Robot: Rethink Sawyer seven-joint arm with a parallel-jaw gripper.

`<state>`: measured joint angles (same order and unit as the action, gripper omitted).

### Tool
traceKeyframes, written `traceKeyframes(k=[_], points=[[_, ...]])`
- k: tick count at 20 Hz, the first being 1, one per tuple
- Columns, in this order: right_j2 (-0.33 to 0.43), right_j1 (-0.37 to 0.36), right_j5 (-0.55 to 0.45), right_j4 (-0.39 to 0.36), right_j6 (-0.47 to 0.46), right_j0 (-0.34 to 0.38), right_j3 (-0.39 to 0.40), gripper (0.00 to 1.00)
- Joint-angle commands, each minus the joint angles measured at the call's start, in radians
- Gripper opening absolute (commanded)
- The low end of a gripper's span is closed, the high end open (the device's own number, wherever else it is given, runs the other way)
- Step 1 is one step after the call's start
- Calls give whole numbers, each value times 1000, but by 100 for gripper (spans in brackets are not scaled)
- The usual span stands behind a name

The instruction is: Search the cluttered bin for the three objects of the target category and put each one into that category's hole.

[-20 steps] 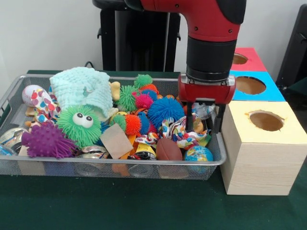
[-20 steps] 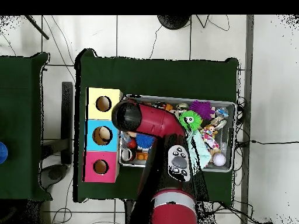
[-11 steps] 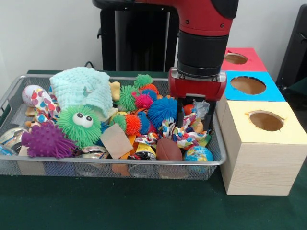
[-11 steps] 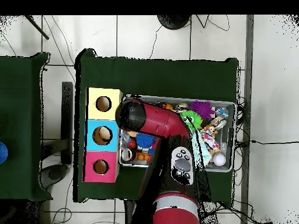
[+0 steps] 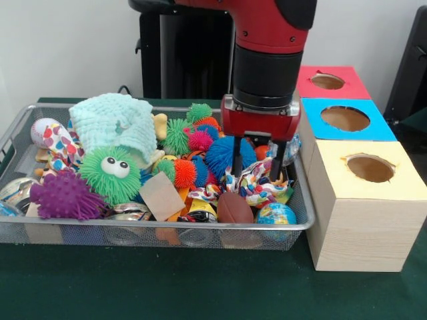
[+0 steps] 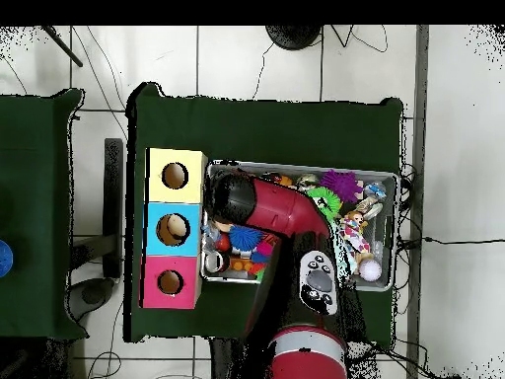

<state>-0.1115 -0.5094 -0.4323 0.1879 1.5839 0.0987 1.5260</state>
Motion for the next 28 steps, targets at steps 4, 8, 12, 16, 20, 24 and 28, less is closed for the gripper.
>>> traceKeyframes(k=[4, 8, 12, 16, 20, 24, 28], points=[[69, 31, 14, -31, 130, 41, 127, 100], [79, 34, 34, -28, 136, 48, 151, 100], [84, 33, 50, -33, 129, 53, 168, 100], [91, 40, 51, -45, 107, 62, 173, 100], [123, 30, 47, -40, 93, 85, 214, 100], [155, 29, 38, -21, 99, 105, 237, 100], [186, 37, 44, -13, 102, 124, 251, 100]])
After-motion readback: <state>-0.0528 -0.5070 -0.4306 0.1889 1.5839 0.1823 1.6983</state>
